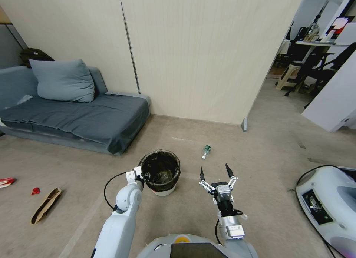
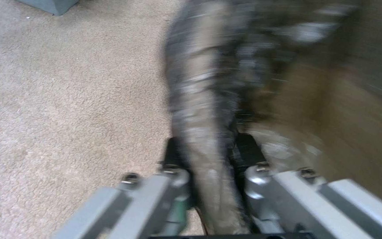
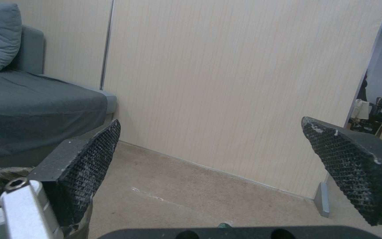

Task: Pick up the trash bin, then pick up the garbage from the floor and place it into the trash bin.

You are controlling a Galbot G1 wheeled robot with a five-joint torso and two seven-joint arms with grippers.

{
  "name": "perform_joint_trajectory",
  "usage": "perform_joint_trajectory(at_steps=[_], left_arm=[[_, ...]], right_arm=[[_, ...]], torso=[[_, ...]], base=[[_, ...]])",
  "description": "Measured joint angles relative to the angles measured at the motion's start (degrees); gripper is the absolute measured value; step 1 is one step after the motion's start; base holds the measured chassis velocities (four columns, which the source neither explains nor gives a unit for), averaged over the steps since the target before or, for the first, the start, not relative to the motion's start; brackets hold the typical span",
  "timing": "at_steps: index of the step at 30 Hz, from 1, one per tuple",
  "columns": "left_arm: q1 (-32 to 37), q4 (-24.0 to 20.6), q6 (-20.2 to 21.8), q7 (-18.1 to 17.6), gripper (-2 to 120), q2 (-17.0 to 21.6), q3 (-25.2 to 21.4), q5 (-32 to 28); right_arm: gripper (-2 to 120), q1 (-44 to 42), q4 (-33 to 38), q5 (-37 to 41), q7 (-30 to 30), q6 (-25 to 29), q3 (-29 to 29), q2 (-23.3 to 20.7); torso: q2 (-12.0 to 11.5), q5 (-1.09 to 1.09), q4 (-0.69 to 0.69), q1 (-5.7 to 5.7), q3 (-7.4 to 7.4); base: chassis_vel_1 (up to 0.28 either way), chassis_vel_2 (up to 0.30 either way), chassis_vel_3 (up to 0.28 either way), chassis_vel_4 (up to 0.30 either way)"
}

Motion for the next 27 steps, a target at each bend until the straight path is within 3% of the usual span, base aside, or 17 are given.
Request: perform_joint_trajectory(at_steps=[15, 23, 27], left_arm=[[1.04, -1.53, 0.16, -0.04, 4, -0.73, 0.0, 2.38], [4.45, -7.01, 0.33, 0.24, 2, -1.61, -0.77, 7.97], [7.67, -12.61, 0.37, 1.24, 1, -1.58, -1.03, 12.0]], right_arm=[[100, -0.34, 0.31, -0.97, 2.41, -0.56, -0.83, 0.0], [100, -0.64, 0.58, -1.45, 2.3, 0.74, -1.1, 0.0], [100, -0.63, 0.82, 1.45, 0.6, 2.54, -1.22, 0.0]], torso=[[0.0, -0.07, -0.03, 0.0, 0.01], [-0.01, -0.03, -0.01, 0.01, 0.02], [-0.01, -0.03, 0.0, 0.01, 0.02]], base=[[0.0, 0.0, 0.0, 0.0], [0.0, 0.0, 0.0, 0.0], [0.0, 0.0, 0.0, 0.0]])
